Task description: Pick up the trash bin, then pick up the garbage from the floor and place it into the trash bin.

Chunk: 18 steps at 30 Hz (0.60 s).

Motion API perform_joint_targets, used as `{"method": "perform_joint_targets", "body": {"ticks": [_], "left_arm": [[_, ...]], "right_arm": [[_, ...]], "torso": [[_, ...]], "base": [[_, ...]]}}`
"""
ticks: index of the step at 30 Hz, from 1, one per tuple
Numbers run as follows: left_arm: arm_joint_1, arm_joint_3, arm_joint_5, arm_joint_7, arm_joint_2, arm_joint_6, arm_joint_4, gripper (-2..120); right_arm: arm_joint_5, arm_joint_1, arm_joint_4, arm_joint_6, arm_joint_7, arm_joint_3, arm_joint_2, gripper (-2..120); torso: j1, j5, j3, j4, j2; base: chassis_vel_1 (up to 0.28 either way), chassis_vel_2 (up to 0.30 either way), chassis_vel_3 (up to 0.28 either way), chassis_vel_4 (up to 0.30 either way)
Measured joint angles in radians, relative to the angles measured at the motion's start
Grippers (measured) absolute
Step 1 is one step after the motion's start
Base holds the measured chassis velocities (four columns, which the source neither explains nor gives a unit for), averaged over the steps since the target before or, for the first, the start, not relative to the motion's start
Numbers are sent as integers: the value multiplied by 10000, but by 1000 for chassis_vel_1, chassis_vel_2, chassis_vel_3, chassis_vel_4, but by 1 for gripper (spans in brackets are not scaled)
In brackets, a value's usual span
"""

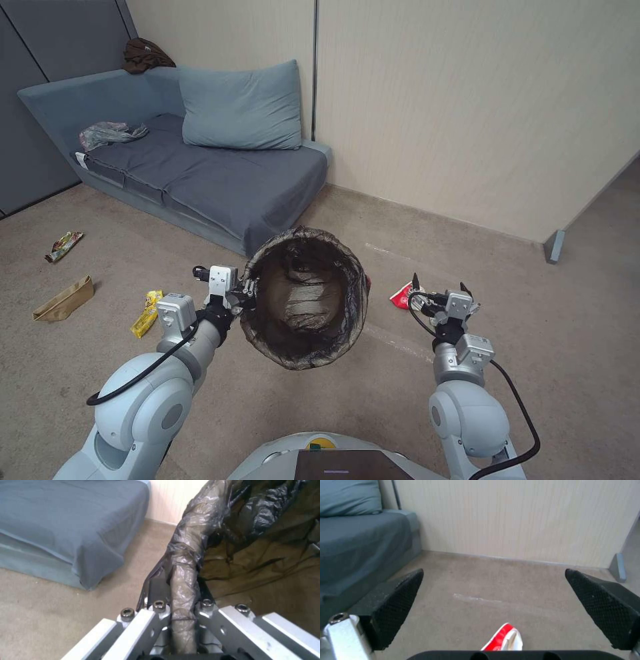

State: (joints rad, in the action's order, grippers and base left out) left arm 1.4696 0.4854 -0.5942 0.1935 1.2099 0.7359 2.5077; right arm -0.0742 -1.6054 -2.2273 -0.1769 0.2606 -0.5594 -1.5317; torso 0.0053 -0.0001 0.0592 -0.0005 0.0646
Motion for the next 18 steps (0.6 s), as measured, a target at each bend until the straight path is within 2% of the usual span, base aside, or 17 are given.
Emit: {"method": "perform_joint_targets", "body": {"ticks": [18], "left_arm": [[-93, 208, -1, -217, 17, -5, -54, 0]], "right_arm": [[-37, -128, -26, 282, -239, 5, 51, 100]], "torso": [[0, 0, 0, 0, 0]], "base": [[0, 0, 0, 0]]}}
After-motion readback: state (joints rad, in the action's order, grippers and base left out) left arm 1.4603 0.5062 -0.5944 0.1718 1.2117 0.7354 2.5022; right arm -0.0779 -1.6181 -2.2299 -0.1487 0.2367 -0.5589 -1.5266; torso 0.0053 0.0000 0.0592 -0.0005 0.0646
